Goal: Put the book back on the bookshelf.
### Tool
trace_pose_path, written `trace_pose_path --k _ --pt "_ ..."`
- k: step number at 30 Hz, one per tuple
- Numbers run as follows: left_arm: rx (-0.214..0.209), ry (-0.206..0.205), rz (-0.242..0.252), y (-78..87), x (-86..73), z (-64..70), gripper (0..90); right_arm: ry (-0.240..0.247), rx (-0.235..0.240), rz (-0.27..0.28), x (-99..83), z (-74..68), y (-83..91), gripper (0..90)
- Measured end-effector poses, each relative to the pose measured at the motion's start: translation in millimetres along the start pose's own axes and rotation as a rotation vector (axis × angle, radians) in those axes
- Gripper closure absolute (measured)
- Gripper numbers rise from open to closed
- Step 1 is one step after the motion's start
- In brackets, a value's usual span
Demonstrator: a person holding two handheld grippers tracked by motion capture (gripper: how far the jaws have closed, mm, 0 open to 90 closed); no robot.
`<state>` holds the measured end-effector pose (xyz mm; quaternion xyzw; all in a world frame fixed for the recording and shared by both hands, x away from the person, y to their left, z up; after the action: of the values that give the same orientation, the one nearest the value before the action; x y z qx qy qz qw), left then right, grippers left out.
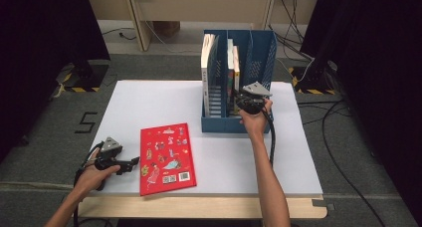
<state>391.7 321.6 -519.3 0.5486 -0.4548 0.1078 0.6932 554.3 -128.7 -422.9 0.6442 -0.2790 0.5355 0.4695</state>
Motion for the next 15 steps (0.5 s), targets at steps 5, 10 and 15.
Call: trace_pose_path --k 5,10,15 --pt "0.0 0.0 -0.001 0.0 0.0 0.0 13.0 -0.002 0.004 0.001 0.9 0.3 -3.5 74.2" --pt "0.0 0.0 0.0 0.0 0.0 0.0 13.0 -0.033 0.026 0.004 0.1 -1.3 -6.1 73.0" --pt "-0.001 0.0 0.0 0.1 -0.1 -0.1 13.0 -0.03 0.032 -0.025 -1.9 -1.3 -1.3 69.9"
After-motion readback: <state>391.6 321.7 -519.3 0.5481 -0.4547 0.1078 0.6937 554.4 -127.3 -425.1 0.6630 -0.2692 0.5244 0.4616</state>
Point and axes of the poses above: each handheld gripper's, and its own axes: y roughly backward along the jaws, x roughly out of its top, z roughly to its right, the point moved 2 cm from there along -y, roughly forward along the jaws, and after that the axes turned 3 degrees about -y, right-handed, at the moved point
